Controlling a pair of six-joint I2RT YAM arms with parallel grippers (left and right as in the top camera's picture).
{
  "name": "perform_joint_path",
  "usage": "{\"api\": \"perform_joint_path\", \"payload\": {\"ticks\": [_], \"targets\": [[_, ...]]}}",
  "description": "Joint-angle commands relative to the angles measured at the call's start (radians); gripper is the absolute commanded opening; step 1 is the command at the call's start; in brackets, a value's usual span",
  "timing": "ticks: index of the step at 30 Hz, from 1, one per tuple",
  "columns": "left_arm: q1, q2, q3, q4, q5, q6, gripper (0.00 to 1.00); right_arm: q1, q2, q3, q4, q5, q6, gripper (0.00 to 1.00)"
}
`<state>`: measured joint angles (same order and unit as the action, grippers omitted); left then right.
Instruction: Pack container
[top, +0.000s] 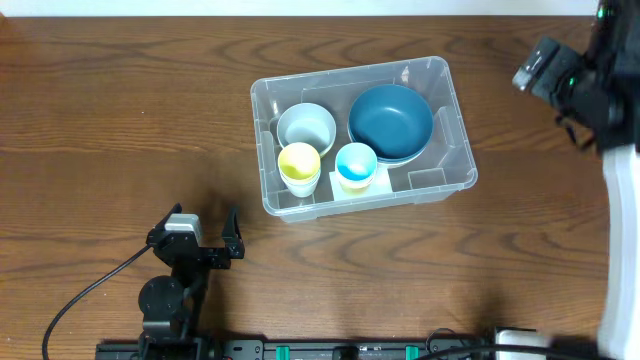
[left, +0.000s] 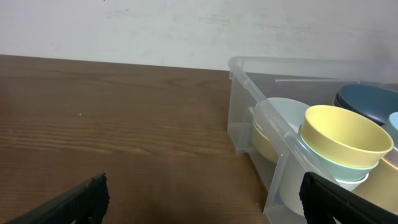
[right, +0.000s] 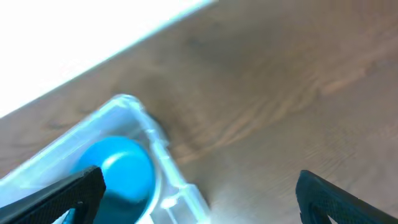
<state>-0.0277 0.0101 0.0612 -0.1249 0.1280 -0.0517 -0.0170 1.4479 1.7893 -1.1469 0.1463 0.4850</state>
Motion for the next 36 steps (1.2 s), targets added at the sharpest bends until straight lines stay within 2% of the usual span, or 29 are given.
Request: {"api": "perform_joint_path", "payload": {"ticks": [1,5,8,10,14,22,36], "targets": [[0.005,-0.006,-0.014,-0.035,0.011,0.013,0.98,0.05,-0.151,-0.134,0.064,0.098,-0.023,0.99],[0.005,-0.006,-0.014,-0.035,0.012,0.013,0.98,0.064,-0.386,-0.454,0.381,0.096,-0.074,0.99],[0.005,-0.006,-0.014,-0.035,0.012,0.013,0.98,0.063,-0.597,-0.753,0.698,0.034,-0.203,0.99],[0.005,-0.006,-0.014,-0.035,0.012,0.013,0.98,0.063,-0.716,-0.908,0.847,-0.002,-0.284,0.99],[0.005,-0.006,-0.014,-0.035,0.011,0.013,0.98,0.062,-0.944,-1.177,1.026,-0.048,-0.425,0.99],[0.005,-0.006,-0.014,-0.035,0.012,0.013,0.98,0.019,-1.211,-1.493,1.135,-0.183,-0.544,0.99],[0.005,-0.006,-0.014,-0.035,0.012,0.013,0.98,0.01,-1.437,-1.756,1.155,-0.2,-0.554,0.99]]}}
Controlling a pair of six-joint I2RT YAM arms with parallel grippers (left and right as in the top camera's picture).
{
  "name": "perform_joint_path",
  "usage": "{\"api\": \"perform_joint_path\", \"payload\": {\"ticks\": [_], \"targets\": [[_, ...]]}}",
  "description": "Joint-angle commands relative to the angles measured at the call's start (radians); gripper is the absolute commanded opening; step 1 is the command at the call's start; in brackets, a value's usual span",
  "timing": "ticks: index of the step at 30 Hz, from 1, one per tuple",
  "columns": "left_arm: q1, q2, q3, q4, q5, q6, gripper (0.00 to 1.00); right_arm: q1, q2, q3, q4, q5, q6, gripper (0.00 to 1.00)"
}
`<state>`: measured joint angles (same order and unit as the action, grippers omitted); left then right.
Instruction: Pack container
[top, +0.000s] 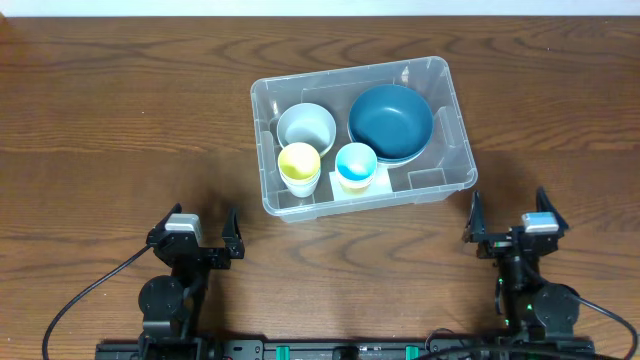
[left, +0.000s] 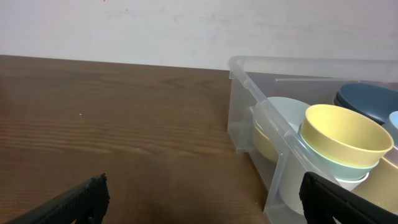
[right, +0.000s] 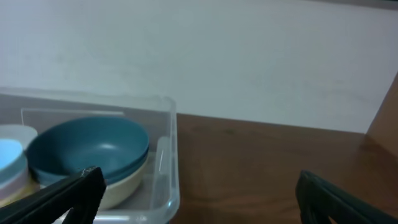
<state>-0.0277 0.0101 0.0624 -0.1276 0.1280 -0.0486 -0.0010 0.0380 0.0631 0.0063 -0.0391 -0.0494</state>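
Note:
A clear plastic container (top: 458, 150) stands mid-table. Inside are a dark blue bowl (top: 391, 120) stacked on a cream one, a pale grey bowl (top: 306, 126), a yellow cup (top: 299, 160) and a light blue cup (top: 356, 163). The left wrist view shows the yellow cup (left: 345, 134) behind the container's wall (left: 273, 124). The right wrist view shows the blue bowl (right: 87, 146). My left gripper (top: 200, 232) rests open near the front edge, left of the container. My right gripper (top: 510, 222) rests open at the front right, empty.
Brown wooden table (top: 120, 120) all around the container. A black cable (top: 90, 295) runs from the left arm's base toward the front edge. A pale wall (right: 199, 50) lies behind the table.
My right arm was raised at the far right edge, beside the container's back corner. Now it sits low at the front right of the table, open and empty. The left arm has not moved.

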Motion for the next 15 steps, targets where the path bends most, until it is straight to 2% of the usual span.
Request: {"api": "perform_joint_path", "payload": {"ticks": [1,9,15], "targets": [[0.005,-0.006,-0.015,-0.032,0.012,0.01,0.98,-0.007,-0.034,-0.042,0.003,-0.014,-0.019,0.99],[0.005,-0.006,-0.015,-0.032,0.012,0.01,0.98,-0.007,-0.033,-0.058,-0.083,0.024,-0.019,0.99],[0.005,-0.006,-0.015,-0.032,0.012,0.01,0.98,-0.007,-0.033,-0.058,-0.081,0.023,-0.019,0.99]]}}
